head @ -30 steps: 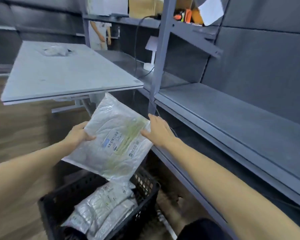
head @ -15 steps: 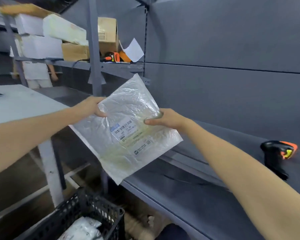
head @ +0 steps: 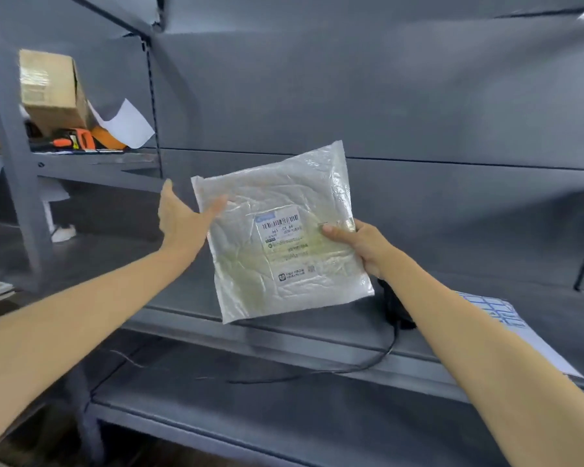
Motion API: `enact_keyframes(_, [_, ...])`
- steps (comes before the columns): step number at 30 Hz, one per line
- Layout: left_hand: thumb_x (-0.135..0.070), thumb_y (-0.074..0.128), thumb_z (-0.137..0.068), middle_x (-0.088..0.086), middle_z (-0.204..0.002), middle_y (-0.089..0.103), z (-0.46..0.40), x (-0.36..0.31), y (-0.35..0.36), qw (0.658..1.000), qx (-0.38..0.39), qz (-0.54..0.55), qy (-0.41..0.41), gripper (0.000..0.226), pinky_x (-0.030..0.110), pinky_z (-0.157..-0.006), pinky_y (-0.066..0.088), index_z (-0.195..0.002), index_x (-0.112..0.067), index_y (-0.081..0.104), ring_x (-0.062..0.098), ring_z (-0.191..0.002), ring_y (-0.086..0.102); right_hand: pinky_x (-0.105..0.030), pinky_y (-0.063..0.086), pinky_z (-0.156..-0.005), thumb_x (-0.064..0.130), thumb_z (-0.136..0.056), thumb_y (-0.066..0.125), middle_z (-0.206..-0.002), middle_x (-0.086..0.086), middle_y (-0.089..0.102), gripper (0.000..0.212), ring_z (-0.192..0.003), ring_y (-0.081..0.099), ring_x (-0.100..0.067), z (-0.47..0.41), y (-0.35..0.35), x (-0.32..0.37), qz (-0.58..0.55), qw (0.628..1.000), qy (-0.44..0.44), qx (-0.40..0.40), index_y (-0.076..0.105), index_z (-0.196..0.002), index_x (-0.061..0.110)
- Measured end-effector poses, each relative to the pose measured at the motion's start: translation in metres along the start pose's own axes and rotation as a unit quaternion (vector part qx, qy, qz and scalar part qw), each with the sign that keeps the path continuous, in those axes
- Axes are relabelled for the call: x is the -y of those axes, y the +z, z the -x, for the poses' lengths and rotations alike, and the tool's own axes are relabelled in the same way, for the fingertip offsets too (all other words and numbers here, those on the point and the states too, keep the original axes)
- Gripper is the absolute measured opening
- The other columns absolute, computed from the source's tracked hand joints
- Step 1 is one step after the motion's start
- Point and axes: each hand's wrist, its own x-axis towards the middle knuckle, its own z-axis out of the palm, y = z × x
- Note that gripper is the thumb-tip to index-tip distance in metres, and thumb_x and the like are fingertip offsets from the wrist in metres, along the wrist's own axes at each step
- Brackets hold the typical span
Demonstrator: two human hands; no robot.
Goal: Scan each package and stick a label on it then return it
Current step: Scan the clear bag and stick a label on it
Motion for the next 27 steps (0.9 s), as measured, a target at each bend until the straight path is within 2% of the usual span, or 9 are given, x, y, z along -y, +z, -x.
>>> enact_keyframes(4, [-0.060,0.070,-0.074,0.006,-0.158,0.016,0.022,0.028,0.043,0.982,0.111,0.068,-0.133,0.113,0.041,-0.113,0.022,-0.153,-0.012,0.005,0.025,-0.143,0.024,-0.040,0.058,-0.077,0.028,-0.067,0.085,-0.109,-0.011,0.072,0.061,-0.099,0.070,-0.029,0.012,-0.026,-0.017,-0.062,0.997,0.004,-0.052,0.061,-0.120,0.008])
enact_keyframes(7, [-0.070,0.069,-0.062,0.005,-0.146,0.041,0.036,0.040,0.065,0.958,0.184,0.094,-0.197,0.110,0.040,-0.108,0.031,-0.145,-0.009,0.030,0.026,-0.132,0.041,-0.042,0.058,-0.078,0.025,-0.072,0.082,-0.112,-0.012,0.071,0.054,-0.101,0.069,-0.030,0.022,-0.035,-0.030,-0.107,0.992,0.014,-0.071,0.061,-0.120,0.010])
enact_keyframes(10, [-0.071,0.069,-0.055,-0.010,-0.110,0.060,0.049,0.044,0.076,0.939,0.241,0.128,-0.208,0.078,0.033,-0.092,0.040,-0.115,-0.023,0.056,0.016,-0.108,0.054,-0.040,0.058,-0.075,0.026,-0.069,0.082,-0.109,-0.011,0.072,0.055,-0.098,0.070,-0.028,0.032,-0.038,-0.038,-0.103,0.990,0.022,-0.092,0.062,-0.118,0.010])
enact_keyframes(12, [-0.067,0.070,-0.057,-0.018,-0.093,0.061,0.055,0.047,0.082,0.931,0.262,0.161,-0.198,0.050,0.027,-0.080,0.040,-0.094,-0.034,0.059,0.007,-0.091,0.056,-0.040,0.058,-0.076,0.029,-0.065,0.084,-0.109,-0.010,0.072,0.060,-0.099,0.070,-0.028,0.038,-0.040,-0.043,-0.097,0.990,0.027,-0.102,0.062,-0.119,0.011])
enact_keyframes(17, [-0.036,0.075,-0.079,-0.006,-0.106,0.068,0.052,0.064,0.087,0.923,0.257,0.202,-0.203,0.022,0.037,-0.104,0.041,-0.097,-0.027,0.065,0.018,-0.110,0.059,-0.044,0.056,-0.085,0.030,-0.065,0.082,-0.111,-0.012,0.071,0.064,-0.101,0.069,-0.029,0.049,-0.044,-0.046,-0.084,0.987,0.035,-0.133,0.061,-0.122,0.009])
enact_keyframes(20, [-0.027,0.074,-0.083,0.004,-0.111,0.070,0.049,0.063,0.084,0.915,0.258,0.220,-0.218,0.021,0.045,-0.104,0.044,-0.102,-0.021,0.066,0.025,-0.109,0.063,-0.045,0.055,-0.088,0.035,-0.074,0.077,-0.112,-0.012,0.070,0.054,-0.101,0.069,-0.029,0.046,-0.040,-0.044,-0.058,0.988,0.039,-0.135,0.062,-0.119,0.009])
enact_keyframes(23, [-0.022,0.071,-0.085,0.009,-0.114,0.069,0.043,0.062,0.078,0.909,0.243,0.249,-0.230,0.023,0.050,-0.098,0.048,-0.107,-0.018,0.064,0.030,-0.106,0.065,-0.043,0.050,-0.096,0.048,-0.092,0.057,-0.110,-0.009,0.067,0.045,-0.103,0.065,-0.028,0.035,-0.041,-0.039,0.009,0.968,0.058,-0.245,0.063,-0.114,0.009])
enact_keyframes(25, [-0.021,0.070,-0.087,0.011,-0.115,0.068,0.039,0.066,0.075,0.915,0.215,0.250,-0.234,0.022,0.052,-0.097,0.049,-0.108,-0.016,0.064,0.032,-0.106,0.064,-0.037,0.051,-0.081,0.035,-0.095,0.051,-0.082,-0.007,0.058,0.027,-0.078,0.057,-0.023,0.029,-0.052,-0.039,0.110,0.937,0.054,-0.327,0.058,-0.084,0.011])
enact_keyframes(27, [-0.021,0.069,-0.088,0.011,-0.115,0.067,0.037,0.070,0.074,0.925,0.179,0.236,-0.239,0.013,0.051,-0.097,0.048,-0.099,-0.019,0.064,0.033,-0.108,0.063,-0.034,0.042,-0.073,0.021,-0.093,0.046,-0.077,-0.009,0.050,0.017,-0.074,0.046,-0.026,0.027,-0.067,-0.047,0.301,0.881,0.122,-0.344,0.048,-0.083,0.007])
